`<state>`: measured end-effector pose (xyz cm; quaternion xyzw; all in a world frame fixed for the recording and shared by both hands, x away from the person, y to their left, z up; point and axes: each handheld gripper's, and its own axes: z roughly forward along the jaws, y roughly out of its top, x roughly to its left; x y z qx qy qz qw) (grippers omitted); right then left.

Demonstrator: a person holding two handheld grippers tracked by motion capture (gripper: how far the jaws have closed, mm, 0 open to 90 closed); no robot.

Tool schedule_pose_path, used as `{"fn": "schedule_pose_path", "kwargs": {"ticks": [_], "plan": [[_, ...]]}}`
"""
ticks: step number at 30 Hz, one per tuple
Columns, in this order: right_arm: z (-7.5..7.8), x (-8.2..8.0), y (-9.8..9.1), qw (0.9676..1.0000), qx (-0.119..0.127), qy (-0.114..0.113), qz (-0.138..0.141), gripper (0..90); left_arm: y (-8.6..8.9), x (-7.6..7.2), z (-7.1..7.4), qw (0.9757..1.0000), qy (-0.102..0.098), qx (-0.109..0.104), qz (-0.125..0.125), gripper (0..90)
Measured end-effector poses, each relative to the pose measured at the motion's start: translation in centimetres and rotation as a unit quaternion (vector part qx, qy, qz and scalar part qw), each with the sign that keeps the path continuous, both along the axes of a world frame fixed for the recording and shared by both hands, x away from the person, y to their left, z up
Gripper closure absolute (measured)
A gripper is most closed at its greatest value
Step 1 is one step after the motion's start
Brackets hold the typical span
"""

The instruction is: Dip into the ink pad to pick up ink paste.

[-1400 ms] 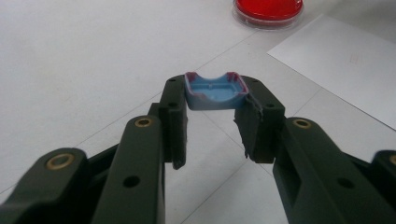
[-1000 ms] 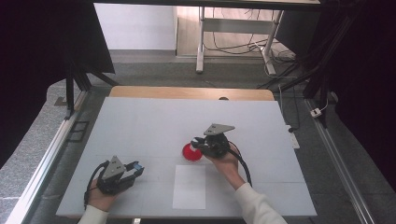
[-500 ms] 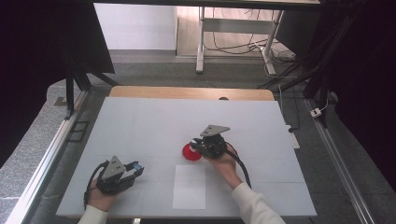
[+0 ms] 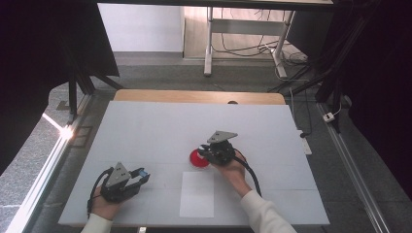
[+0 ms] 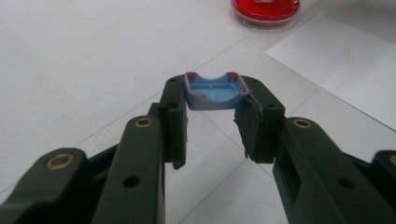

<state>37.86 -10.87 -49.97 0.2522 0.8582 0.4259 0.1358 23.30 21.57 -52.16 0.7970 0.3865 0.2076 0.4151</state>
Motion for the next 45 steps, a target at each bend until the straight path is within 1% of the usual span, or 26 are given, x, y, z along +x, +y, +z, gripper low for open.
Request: {"fn": "schedule_pose_path", "kwargs": {"ticks": [10,11,15,26,30,32,37,42,45], "plan": [[-0.12,0.08,-0.1,1.0,0.004,0.004,-0.001,74.6,-0.04,-0.04,0.01,1.0,0.0,0.0,-0.001,64.8],[-0.19,0.09,-0.11,0.9999,0.009,0.005,0.0,74.7,-0.03,-0.06,0.01,1.0,0.0,0.0,-0.001,64.7],[-0.24,0.2,-0.23,0.9999,0.011,0.01,-0.001,74.7,-0.04,-0.07,-0.02,1.0,0.001,0.0,-0.001,64.7],[-0.52,0.28,-0.26,0.9998,0.003,0.018,-0.001,75.0,-0.12,-0.08,-0.02,1.0,0.001,0.001,-0.003,64.7],[-0.64,0.21,-0.24,0.9999,0.006,0.014,-0.001,75.2,-0.17,-0.11,0.0,1.0,0.001,0.001,-0.003,64.8],[-0.62,0.14,-0.26,0.9999,0.001,0.013,0.0,75.2,-0.18,-0.13,0.0,1.0,0.001,0.001,-0.003,64.7],[-0.69,0.06,-0.28,1.0,-0.001,0.008,-0.001,75.3,-0.17,-0.11,-0.01,1.0,0.001,0.002,-0.003,64.7],[-0.83,-0.07,-0.3,1.0,0.005,0.005,-0.002,75.3,-0.16,-0.14,0.01,1.0,0.001,0.001,-0.002,64.7],[-0.84,-0.1,-0.29,1.0,0.004,0.003,-0.001,75.3,-0.16,-0.14,0.0,1.0,0.001,0.001,-0.002,64.7]]}}
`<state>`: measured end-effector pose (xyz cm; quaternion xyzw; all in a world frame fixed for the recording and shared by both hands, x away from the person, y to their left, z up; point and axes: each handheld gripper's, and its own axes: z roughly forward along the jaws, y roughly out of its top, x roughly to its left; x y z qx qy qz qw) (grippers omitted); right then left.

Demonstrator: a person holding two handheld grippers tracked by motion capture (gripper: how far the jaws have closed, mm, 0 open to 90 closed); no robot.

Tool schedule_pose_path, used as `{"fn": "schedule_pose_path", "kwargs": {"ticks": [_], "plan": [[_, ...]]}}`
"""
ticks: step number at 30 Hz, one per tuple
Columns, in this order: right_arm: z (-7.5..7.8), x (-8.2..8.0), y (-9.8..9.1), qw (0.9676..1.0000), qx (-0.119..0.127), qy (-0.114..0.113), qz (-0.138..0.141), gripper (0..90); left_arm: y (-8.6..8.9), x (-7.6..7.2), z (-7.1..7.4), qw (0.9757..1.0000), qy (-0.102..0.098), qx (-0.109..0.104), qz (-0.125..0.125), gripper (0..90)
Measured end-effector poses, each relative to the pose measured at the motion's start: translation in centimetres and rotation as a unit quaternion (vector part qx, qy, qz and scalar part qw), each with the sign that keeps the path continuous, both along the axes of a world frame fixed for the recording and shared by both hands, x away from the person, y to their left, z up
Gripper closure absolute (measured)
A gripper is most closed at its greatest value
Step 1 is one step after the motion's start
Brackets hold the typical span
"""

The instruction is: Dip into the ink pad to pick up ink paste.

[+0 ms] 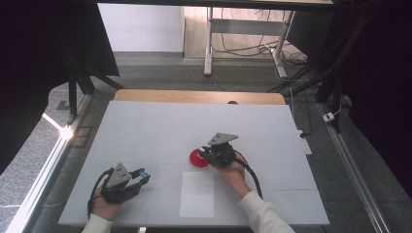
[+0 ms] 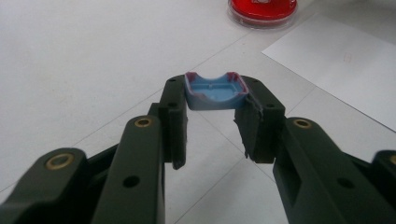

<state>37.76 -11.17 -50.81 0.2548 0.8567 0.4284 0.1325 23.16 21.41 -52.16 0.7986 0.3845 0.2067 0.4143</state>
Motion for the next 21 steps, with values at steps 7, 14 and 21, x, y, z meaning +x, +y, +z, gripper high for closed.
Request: {"fn": "schedule_pose_path", "kwargs": {"ticks": [7,14,21], "plan": [[0.0,-0.03,0.02,1.0,0.0,0.0,0.0,75.3,0.03,0.01,0.0,1.0,0.0,0.0,0.001,64.7],[0.3,-0.23,0.06,0.9999,0.002,-0.01,-0.005,75.2,0.1,0.05,-0.01,1.0,0.001,0.0,0.0,64.6],[0.97,-0.26,-0.32,0.9998,0.018,-0.011,0.0,75.2,0.16,0.09,-0.04,1.0,0.0,-0.001,0.001,64.6]]}}
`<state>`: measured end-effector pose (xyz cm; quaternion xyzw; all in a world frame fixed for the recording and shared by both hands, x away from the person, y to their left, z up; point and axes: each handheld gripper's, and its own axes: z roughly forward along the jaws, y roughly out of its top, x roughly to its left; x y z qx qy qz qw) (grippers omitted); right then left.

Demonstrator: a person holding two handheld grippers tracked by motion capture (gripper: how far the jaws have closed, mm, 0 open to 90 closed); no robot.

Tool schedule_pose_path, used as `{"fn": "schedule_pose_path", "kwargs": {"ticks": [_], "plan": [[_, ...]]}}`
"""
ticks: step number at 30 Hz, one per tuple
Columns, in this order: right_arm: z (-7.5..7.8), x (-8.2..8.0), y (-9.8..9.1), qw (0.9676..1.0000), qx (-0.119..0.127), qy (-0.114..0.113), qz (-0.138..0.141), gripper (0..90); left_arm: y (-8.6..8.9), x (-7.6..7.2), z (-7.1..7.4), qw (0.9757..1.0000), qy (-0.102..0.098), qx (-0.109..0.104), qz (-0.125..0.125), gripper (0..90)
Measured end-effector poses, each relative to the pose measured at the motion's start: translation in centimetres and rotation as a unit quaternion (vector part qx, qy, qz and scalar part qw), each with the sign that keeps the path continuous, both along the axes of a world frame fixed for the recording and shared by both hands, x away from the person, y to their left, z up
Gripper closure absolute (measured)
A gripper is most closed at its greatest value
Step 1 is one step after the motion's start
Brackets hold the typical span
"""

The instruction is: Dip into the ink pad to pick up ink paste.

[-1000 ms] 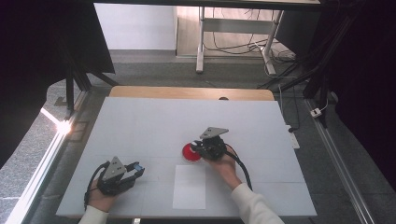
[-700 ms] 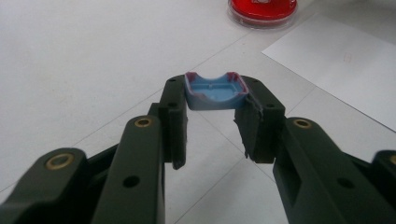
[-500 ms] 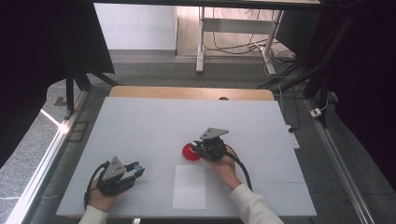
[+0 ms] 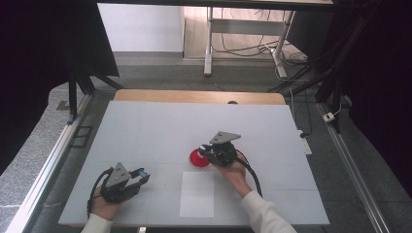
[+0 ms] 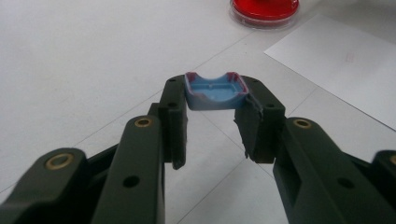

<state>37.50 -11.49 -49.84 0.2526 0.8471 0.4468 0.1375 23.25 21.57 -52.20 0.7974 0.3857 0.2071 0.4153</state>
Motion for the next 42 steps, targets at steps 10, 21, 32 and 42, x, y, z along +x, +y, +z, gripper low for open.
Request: {"fn": "schedule_pose_path", "kwargs": {"ticks": [10,21,32,42], "plan": [[0.94,-0.14,-0.5,1.0,0.009,-0.001,0.002,75.2,-0.11,-0.01,0.04,1.0,0.0,0.0,-0.001,64.5],[0.57,0.01,-0.29,0.9997,-0.023,0.005,0.005,75.1,-0.15,0.03,0.01,1.0,0.0,0.0,-0.002,64.6],[0.61,0.24,-0.69,0.9996,-0.026,0.003,-0.01,75.1,-0.24,-0.02,0.02,1.0,0.0,0.002,-0.002,64.5],[-0.04,0.44,-0.44,0.9993,-0.034,0.012,-0.008,75.1,-0.13,0.04,-0.03,1.0,0.001,0.002,-0.001,64.5]]}}
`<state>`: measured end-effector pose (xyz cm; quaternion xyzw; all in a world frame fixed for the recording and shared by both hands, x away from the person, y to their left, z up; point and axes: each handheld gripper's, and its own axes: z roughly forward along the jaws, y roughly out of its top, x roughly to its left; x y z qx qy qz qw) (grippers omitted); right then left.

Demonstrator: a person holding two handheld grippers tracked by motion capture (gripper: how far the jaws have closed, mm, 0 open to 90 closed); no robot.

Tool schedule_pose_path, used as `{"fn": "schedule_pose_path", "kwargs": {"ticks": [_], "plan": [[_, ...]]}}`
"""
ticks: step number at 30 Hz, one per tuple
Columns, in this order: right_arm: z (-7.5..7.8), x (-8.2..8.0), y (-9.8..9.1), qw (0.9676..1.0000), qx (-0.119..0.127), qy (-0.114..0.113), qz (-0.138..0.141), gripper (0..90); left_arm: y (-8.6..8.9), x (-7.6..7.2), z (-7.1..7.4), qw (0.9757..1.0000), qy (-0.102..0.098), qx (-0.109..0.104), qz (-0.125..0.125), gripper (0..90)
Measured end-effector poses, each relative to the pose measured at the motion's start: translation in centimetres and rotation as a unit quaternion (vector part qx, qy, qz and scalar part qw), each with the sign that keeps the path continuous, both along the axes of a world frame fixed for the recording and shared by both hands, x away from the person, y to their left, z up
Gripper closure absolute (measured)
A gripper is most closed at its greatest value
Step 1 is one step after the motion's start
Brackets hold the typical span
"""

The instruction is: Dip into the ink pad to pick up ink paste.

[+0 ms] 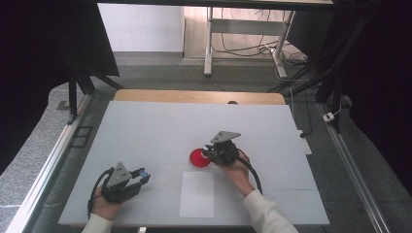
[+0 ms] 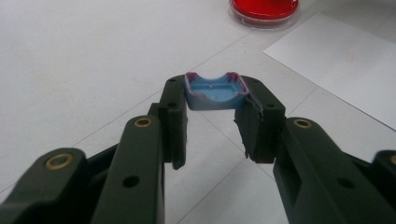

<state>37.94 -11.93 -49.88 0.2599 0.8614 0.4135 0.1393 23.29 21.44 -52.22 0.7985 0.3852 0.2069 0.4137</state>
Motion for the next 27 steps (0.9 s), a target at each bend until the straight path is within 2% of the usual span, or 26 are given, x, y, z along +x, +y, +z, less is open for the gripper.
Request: {"fn": "schedule_pose_path", "kwargs": {"ticks": [4,9,16,27], "plan": [[-0.03,0.11,-0.05,1.0,0.002,0.005,0.002,75.1,-0.02,0.0,0.0,1.0,0.0,0.0,-0.001,64.6],[-0.22,0.18,0.05,0.9999,-0.006,0.009,0.002,75.1,-0.05,-0.01,0.0,1.0,-0.001,0.001,-0.001,64.5],[-0.24,0.1,0.16,0.9999,-0.015,0.004,0.0,75.2,-0.07,-0.01,0.0,1.0,-0.001,0.001,-0.001,64.5],[-0.41,-0.01,0.27,0.9999,-0.013,0.0,0.001,75.4,-0.29,-0.03,-0.01,1.0,0.001,0.003,-0.003,64.5]]}}
